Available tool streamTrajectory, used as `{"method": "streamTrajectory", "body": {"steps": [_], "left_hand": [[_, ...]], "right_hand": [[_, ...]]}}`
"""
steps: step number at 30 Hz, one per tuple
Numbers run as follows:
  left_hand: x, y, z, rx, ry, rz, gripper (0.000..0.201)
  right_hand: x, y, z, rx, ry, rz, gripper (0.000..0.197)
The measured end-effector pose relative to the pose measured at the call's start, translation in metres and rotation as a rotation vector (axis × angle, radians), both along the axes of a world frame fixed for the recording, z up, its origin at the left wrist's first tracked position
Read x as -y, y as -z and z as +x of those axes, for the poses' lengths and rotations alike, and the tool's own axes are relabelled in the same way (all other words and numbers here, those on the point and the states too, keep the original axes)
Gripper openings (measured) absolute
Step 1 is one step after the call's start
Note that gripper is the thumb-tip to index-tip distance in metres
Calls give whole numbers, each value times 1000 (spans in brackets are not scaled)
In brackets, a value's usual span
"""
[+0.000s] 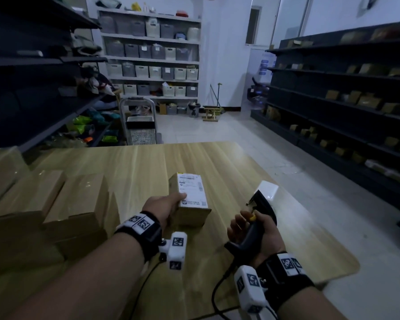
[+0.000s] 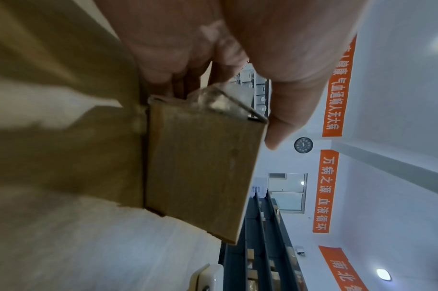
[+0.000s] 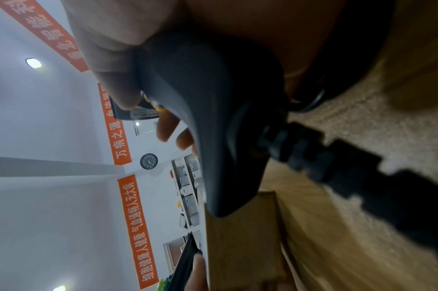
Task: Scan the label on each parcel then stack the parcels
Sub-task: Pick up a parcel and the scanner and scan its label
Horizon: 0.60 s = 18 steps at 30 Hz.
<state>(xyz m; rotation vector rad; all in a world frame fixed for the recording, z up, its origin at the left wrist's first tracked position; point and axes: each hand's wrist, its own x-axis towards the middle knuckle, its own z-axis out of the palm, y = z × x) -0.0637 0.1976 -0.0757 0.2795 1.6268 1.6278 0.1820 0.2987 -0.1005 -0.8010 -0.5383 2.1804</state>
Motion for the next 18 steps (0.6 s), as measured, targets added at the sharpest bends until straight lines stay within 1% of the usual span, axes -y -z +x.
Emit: {"method": "streamTrajectory", "body": {"steps": [1,2,4,6,8,10,15,16,18], "left_hand": [[-13,3,-2,-25,13,-32,90],[-23,3,0,-52,14,-51,93],[-39,3,6,-107,13,-90,94],[-51,2,14,-118,11,-111,100],[-64,12,14,-118,22,-115,107],[-71,14,17,-144,29,-141,110],[-66,7,25,-211,41,-155,97],[-63,4,26,-215,40,-153,90],[-54,-2,30,-237,33,-158,68]], "right_hand": [[-1,1,0,-1,-2,-1,28],[-3,2,-1,-3,-9,-2,29],[-6,4,-1,-10,-16,-4,30],[-7,6,-1,-13,-23,-5,30],[-7,8,-2,-21,-32,-6,30],[-8,9,-2,-27,-35,-8,31],[-11,8,-3,-29,-61,-24,32],[-11,8,-4,-32,-61,-27,32],[-11,9,-3,-37,-60,-30,31]]}}
